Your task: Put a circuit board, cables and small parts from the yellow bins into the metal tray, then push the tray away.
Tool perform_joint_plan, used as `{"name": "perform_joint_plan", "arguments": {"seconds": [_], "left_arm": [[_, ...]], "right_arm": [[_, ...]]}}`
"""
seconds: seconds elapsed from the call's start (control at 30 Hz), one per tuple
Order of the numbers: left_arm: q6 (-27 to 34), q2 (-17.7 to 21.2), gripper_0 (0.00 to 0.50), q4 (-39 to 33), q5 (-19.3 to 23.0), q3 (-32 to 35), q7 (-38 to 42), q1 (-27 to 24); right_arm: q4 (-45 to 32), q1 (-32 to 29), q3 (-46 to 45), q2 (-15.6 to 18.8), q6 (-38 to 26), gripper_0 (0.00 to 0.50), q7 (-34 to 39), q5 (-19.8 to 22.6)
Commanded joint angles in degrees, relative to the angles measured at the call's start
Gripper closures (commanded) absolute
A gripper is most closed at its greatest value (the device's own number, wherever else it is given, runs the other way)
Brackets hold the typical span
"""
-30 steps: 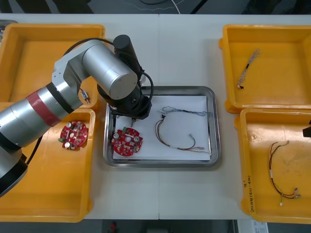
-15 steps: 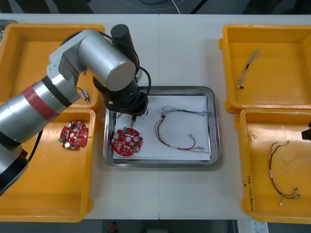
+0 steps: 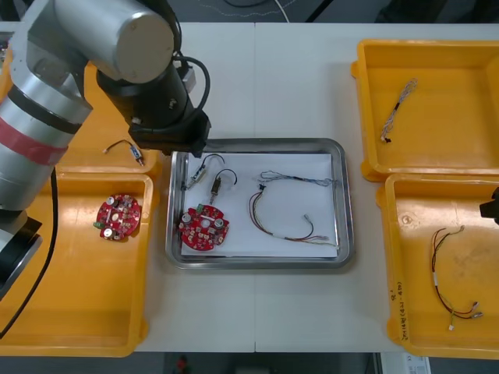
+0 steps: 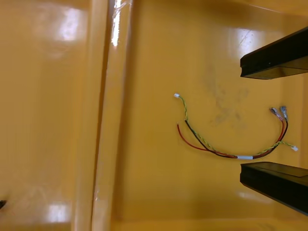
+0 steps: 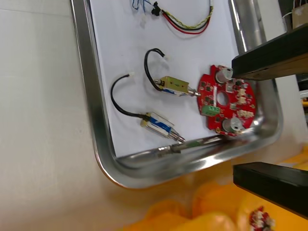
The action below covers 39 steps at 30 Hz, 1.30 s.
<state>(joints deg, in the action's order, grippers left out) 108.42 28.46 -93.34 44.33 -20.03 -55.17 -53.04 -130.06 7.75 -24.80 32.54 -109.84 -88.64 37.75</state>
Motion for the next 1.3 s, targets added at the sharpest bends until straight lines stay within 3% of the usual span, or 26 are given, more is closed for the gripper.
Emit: {"name": "perform_joint_plan", "arguments": {"seconds": [0.03,0.2,0.37,0.53,0.63,0.93,1.3], "left_arm": [[1.58,2.39,0.0,-4.31,0.23,5.09,0.41,-2.24],[1.58,4.76,0.0,-8.0,0.4,9.13,-0.12,0.49],[1.58,8.01,0.0,-12.13,1.2,13.35,-0.91,6.37],[1.58,11.09,0.0,-15.12,1.9,16.16,-1.52,10.15],[1.58,12.76,0.0,-17.4,2.43,18.53,-1.79,13.05],[1.58,18.03,0.0,-25.31,4.01,25.21,-2.84,24.74],[1.58,21.29,0.0,-34.28,6.47,33.03,-3.81,36.96]], "right_arm": [[-5.65,-0.63,3.88,2.26,-0.16,0.0,1.54,1.01],[-10.13,-0.1,10.12,2.7,-0.16,0.0,1.01,3.56],[-12.94,2.53,16.53,2.88,-0.16,0.0,1.01,7.43],[-14.0,5.96,24.8,2.88,-0.16,0.0,1.01,7.43],[-13.91,8.51,30.86,2.88,-0.16,0.0,1.01,6.37],[-13.56,17.39,52.04,2.0,-0.16,0.0,0.48,-2.68],[-3.18,26.88,69.18,-4.86,1.29,0.0,-2.5,-7.78]]}}
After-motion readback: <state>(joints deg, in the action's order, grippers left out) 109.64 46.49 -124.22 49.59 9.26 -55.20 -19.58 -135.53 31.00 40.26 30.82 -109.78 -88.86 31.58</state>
